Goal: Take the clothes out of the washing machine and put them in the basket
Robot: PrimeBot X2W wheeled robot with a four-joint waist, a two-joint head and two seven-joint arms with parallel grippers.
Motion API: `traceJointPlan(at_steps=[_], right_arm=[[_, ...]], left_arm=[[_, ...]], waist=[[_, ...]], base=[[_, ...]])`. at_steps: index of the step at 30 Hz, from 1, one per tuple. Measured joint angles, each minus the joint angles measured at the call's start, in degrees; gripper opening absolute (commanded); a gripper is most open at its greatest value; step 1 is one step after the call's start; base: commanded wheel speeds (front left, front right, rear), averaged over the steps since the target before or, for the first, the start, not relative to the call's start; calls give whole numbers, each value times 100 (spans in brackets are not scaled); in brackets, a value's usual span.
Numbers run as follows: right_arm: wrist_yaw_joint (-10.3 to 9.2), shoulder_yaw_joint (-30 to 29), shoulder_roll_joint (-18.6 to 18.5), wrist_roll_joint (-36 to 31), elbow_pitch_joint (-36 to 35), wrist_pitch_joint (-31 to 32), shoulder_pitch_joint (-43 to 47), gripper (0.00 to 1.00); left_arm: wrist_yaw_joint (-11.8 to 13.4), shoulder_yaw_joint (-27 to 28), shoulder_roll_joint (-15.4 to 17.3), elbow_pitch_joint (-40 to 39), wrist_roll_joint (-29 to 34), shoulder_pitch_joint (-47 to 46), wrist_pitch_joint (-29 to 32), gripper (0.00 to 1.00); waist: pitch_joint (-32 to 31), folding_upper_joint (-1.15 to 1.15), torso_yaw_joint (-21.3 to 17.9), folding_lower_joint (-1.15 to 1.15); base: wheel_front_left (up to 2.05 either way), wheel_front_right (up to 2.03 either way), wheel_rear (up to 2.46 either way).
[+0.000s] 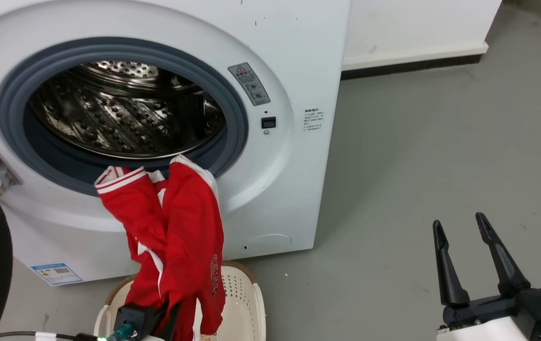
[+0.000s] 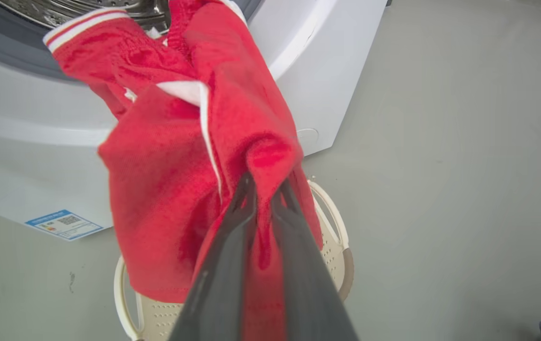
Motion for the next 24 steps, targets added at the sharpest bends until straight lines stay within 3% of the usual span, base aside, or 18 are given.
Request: traceJointPlan(at_steps=[14, 24], right_arm=[[0, -3, 0, 45, -110, 0, -432, 100], [0, -1, -1, 126, -231, 0, -876, 100]], left_arm=[[-614, -35, -565, 1614, -41, -263, -24, 0], [-1046, 92, -991, 3055, -13, -1176, -33, 0]], waist=[[795, 0, -334, 1], [1610, 0, -478, 1]], base=[[0, 0, 0], [0, 0, 0]])
